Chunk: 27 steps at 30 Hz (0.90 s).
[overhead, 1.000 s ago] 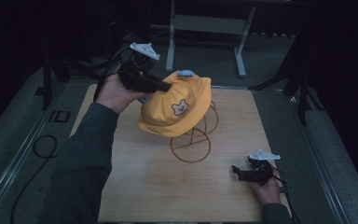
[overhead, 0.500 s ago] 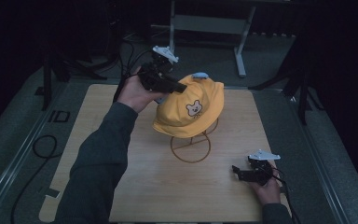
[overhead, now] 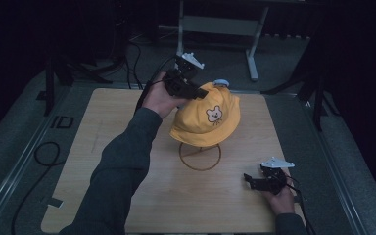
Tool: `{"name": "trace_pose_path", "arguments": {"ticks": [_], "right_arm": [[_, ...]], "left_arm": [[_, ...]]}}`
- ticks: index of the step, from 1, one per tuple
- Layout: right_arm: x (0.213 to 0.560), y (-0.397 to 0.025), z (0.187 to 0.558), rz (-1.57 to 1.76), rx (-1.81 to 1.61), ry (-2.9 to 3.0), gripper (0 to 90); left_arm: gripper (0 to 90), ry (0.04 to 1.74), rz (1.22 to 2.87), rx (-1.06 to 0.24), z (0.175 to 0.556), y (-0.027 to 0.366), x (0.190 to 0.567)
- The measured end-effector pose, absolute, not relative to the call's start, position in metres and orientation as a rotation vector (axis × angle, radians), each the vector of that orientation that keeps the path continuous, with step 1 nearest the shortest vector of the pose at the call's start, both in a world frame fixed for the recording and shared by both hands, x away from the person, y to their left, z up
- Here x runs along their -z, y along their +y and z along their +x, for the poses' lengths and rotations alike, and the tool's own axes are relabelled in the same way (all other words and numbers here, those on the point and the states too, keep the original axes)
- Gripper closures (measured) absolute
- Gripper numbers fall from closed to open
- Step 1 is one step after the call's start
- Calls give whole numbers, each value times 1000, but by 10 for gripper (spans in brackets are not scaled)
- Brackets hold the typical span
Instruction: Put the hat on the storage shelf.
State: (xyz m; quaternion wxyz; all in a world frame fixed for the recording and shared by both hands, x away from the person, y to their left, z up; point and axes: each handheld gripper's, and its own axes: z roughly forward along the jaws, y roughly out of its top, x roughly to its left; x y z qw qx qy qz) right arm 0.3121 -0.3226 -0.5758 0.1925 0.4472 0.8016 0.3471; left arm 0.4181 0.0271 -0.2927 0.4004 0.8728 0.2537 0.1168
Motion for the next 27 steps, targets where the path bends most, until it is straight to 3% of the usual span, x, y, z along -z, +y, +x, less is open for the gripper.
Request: {"name": "trace_pose_path", "arguments": {"ticks": [27], "right_arm": [[576,-322,312,1257,-975,2249,153]], "left_arm": [[554,674,2213,-295,420,8,315]]}}
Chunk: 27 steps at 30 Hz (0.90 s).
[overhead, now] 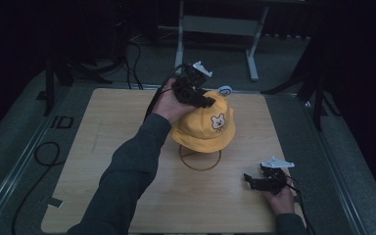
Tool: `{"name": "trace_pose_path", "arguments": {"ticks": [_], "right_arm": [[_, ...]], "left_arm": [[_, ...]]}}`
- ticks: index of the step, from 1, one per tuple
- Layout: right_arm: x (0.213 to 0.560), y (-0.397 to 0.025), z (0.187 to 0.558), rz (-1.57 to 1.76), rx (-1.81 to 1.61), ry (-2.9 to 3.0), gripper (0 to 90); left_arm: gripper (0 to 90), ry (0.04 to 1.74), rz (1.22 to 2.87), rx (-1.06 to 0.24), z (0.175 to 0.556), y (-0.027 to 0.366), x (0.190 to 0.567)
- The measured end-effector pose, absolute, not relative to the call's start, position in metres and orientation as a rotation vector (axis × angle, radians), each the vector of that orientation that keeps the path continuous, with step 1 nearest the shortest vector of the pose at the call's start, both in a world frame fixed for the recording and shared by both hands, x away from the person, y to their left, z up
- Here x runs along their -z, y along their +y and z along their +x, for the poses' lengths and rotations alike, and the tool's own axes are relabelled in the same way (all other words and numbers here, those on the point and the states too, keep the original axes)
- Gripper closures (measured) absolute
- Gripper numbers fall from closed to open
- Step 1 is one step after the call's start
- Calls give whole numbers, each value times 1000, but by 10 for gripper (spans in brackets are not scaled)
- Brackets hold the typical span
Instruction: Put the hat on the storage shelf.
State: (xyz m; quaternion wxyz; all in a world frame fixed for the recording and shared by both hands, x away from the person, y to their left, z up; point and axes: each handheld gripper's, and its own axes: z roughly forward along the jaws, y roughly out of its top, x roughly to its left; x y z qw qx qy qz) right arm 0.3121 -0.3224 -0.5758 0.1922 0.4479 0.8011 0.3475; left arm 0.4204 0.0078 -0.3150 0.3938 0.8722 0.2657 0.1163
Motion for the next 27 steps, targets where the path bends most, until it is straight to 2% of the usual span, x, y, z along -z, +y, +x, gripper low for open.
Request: {"name": "trace_pose_path", "arguments": {"ticks": [11,27], "right_arm": [[576,-322,312,1260,-975,2249,153],[576,-322,312,1259,-975,2249,153]], "left_arm": [[407,695,2109,-302,415,22,305],[424,738,1994,-335,401,64,294]]}}
